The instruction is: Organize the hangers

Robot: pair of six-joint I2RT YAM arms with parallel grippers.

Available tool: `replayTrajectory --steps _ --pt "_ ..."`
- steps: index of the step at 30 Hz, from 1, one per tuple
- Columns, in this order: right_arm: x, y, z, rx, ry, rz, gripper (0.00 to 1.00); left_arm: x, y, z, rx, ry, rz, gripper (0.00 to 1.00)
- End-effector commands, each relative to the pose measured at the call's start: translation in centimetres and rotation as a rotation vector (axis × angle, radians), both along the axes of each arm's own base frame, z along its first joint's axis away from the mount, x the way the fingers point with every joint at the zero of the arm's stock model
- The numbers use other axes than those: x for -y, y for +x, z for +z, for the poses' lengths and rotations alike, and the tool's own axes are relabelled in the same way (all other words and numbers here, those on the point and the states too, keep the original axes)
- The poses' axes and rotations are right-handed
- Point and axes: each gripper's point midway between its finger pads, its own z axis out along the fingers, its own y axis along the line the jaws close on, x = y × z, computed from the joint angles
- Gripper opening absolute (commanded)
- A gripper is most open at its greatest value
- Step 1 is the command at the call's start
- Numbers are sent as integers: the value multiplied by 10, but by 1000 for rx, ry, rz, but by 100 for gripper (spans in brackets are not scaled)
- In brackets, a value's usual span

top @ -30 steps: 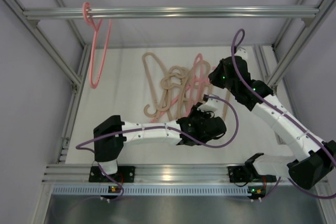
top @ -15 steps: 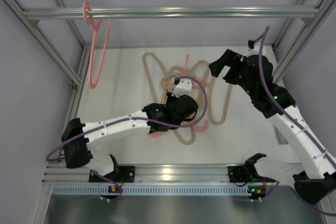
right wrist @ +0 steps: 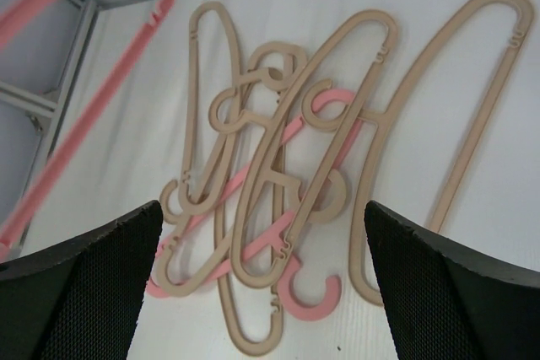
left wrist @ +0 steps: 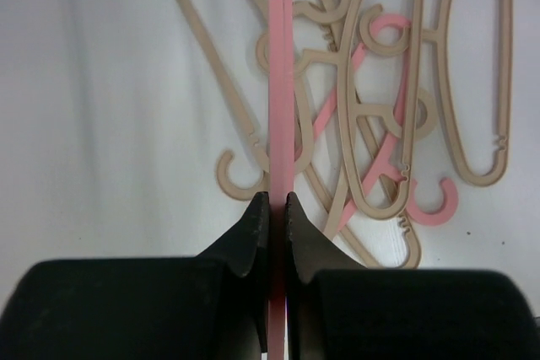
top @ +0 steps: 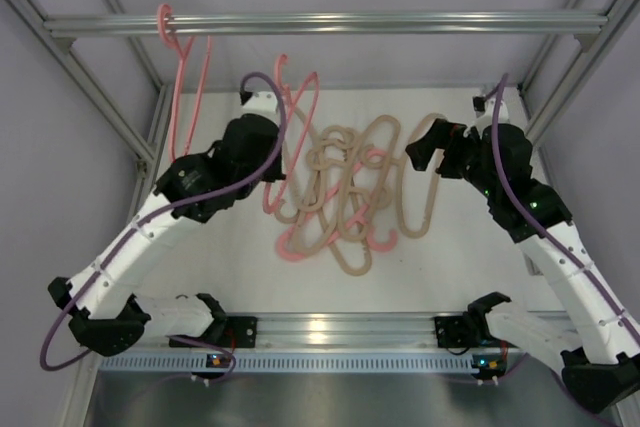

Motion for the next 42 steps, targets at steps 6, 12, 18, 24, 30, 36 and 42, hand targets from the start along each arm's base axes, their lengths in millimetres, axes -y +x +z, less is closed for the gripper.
replayTrajectory --steps 6,12,18,24,30,36,42 --pt "-14 -11 -10 26 -7 145 99 -53 -7 78 26 4 27 0" --pt "-19 -16 -13 41 -6 186 99 -69 3 111 61 1 63 0" --pt "-21 -14 -12 51 -15 201 99 -87 26 116 56 19 105 0" --pt "-25 -13 -15 47 -2 214 100 -99 45 114 53 30 132 0" --pt "-30 -13 -23 26 10 235 99 -114 61 115 57 7 153 0" --pt "-33 -11 -25 22 19 244 99 -122 73 114 54 -11 166 0" --pt "-36 -10 -25 20 25 255 99 -133 80 110 35 -27 197 0"
